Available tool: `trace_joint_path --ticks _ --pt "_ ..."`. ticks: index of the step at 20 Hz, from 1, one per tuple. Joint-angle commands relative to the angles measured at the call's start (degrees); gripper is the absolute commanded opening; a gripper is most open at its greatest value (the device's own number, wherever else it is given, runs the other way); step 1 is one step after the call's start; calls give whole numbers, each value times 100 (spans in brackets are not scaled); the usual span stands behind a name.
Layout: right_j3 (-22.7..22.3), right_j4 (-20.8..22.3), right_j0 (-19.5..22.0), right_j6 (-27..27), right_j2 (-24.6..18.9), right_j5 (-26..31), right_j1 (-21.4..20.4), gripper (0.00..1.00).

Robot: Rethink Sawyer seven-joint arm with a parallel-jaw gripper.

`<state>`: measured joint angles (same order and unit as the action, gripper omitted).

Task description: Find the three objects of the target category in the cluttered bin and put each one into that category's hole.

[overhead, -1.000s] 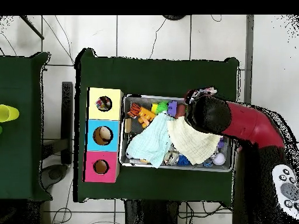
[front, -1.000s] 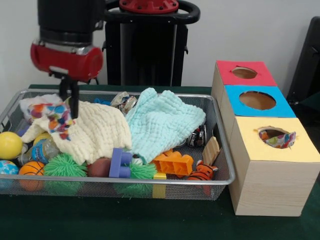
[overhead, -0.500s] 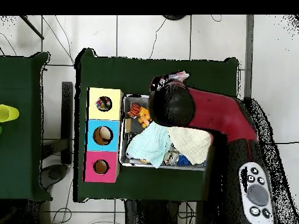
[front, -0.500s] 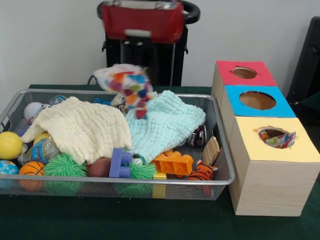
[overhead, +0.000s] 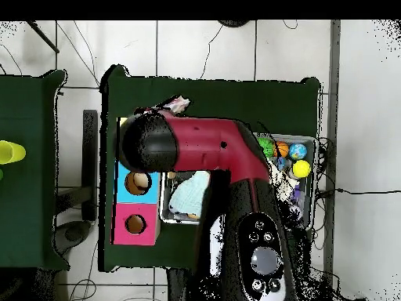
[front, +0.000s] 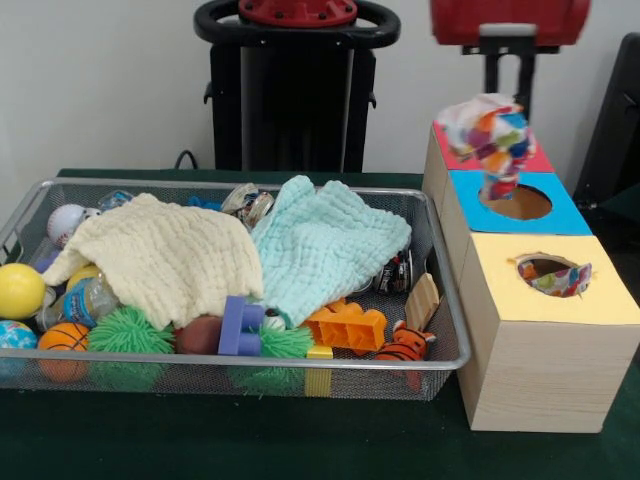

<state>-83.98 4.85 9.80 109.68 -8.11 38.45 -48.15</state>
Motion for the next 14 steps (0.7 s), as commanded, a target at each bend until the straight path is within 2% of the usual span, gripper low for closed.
trace_joint_path --ticks 1,6,14 --pt "-559 -146 -123 827 3 273 118 0" --pt "-519 -128 -201 868 66 -5 364 0" --pt "48 -102 -301 977 191 112 688 0"
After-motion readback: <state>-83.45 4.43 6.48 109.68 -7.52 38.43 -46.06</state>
